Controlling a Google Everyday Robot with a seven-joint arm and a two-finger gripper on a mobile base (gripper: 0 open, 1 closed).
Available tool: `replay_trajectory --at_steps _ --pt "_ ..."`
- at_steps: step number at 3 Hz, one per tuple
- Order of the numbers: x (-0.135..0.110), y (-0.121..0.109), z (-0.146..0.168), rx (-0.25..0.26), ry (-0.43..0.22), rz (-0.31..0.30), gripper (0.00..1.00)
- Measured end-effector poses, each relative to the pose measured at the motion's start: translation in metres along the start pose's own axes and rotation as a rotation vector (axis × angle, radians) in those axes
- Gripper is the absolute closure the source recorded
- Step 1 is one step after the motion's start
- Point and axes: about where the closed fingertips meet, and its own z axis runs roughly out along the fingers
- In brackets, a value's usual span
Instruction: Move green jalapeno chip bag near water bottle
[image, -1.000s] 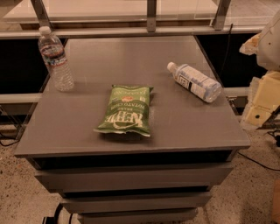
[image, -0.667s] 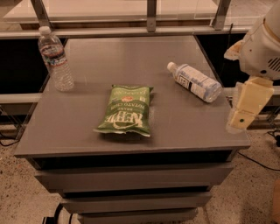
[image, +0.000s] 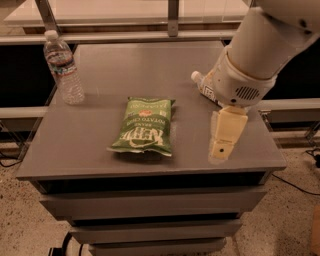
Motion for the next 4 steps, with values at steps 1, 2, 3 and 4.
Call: replay_trajectory --at_steps 1,2,3,4 --pt "-0.033 -0.002 0.034 -0.039 -0.011 -0.052 0.00" --pt "-0.065 -0.009 0.066 -0.085 -0.032 -0.113 0.00" --pt "-0.088 -0.025 0.093 -0.122 -0.052 -0.162 0.00" --pt "-0.108 -0.041 0.119 -0.158 -0.071 -0.204 0.00"
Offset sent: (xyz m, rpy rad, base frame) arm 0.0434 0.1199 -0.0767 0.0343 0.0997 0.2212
